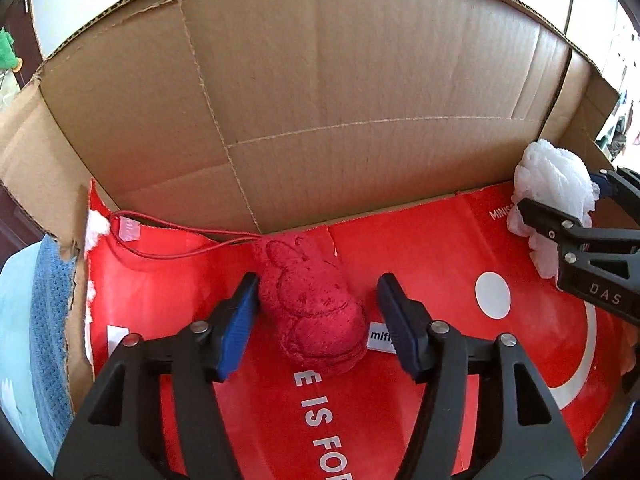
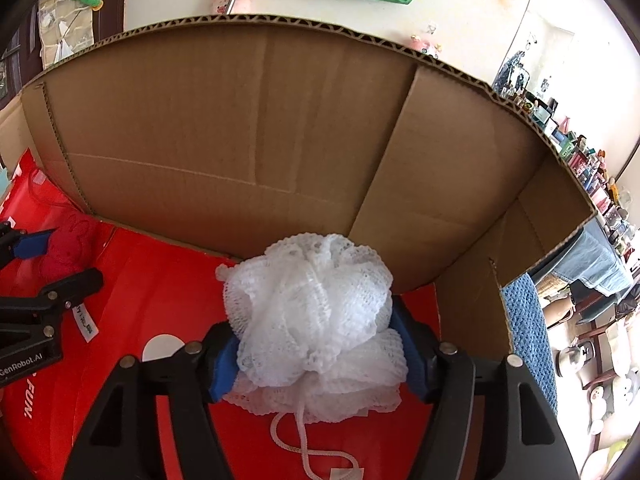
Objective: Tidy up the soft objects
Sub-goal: 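Open both tools to release the red ball and white puff in the box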
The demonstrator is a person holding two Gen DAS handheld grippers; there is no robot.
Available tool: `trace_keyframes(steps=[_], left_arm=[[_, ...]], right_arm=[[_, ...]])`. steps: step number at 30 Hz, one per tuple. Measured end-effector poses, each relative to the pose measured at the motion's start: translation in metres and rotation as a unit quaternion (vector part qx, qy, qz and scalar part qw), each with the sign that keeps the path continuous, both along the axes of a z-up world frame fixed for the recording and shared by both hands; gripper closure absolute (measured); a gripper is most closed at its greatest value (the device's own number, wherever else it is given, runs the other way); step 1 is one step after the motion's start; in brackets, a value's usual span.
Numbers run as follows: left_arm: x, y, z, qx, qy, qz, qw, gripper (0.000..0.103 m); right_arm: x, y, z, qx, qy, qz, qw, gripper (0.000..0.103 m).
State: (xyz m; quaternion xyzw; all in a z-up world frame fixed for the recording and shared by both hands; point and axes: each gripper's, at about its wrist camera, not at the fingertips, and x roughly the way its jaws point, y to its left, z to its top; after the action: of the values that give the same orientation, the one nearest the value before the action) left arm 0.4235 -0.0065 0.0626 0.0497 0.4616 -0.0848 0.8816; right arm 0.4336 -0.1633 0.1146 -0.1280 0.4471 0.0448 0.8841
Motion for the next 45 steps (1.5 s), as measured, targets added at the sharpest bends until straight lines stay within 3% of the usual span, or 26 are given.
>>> trace_keyframes(steps=[5,13,17,26,31,33,40,45], left_arm=[[-0.004,0.002,0.009,-0.008,-0.016,0.001,0.9998,0.031],[-0.012,0.008,0.031,-0.018,-0.036,0.004,0.9992,0.026],[-0.020,0.004,0.030,-0.026,-0.041,0.007,0.9988,0.026],[-0.040,0.013,0.047,-0.043,-0.059,0.010,0.9973,0.026],[-0.059,0.016,0.062,-0.061,-0.073,0.015,0.9954,0.025],[-0.066,0.018,0.070,-0.062,-0.081,0.022,0.9946,0.019],[-0.111,0.019,0.104,-0.057,-0.136,0.023,0.9888,0.012],[-0.149,0.023,0.128,-0.066,-0.188,0.025,0.9797,0.007]], right_arm=[[0.000,-0.002,0.001,0.004,0.003,0.003,1.000,0.030],[-0.005,0.003,0.004,0.013,0.004,0.009,1.000,0.020],[-0.007,-0.004,0.010,0.021,-0.004,0.005,1.000,0.010],[-0.018,-0.009,0.029,0.033,-0.024,0.002,0.999,0.010],[-0.034,-0.009,0.049,0.046,-0.049,0.001,0.998,0.007],[-0.043,-0.006,0.059,0.045,-0.066,0.002,0.997,0.007],[-0.078,-0.010,0.100,0.065,-0.122,0.000,0.990,0.000],[-0.114,-0.007,0.117,0.047,-0.163,0.010,0.985,0.000]])
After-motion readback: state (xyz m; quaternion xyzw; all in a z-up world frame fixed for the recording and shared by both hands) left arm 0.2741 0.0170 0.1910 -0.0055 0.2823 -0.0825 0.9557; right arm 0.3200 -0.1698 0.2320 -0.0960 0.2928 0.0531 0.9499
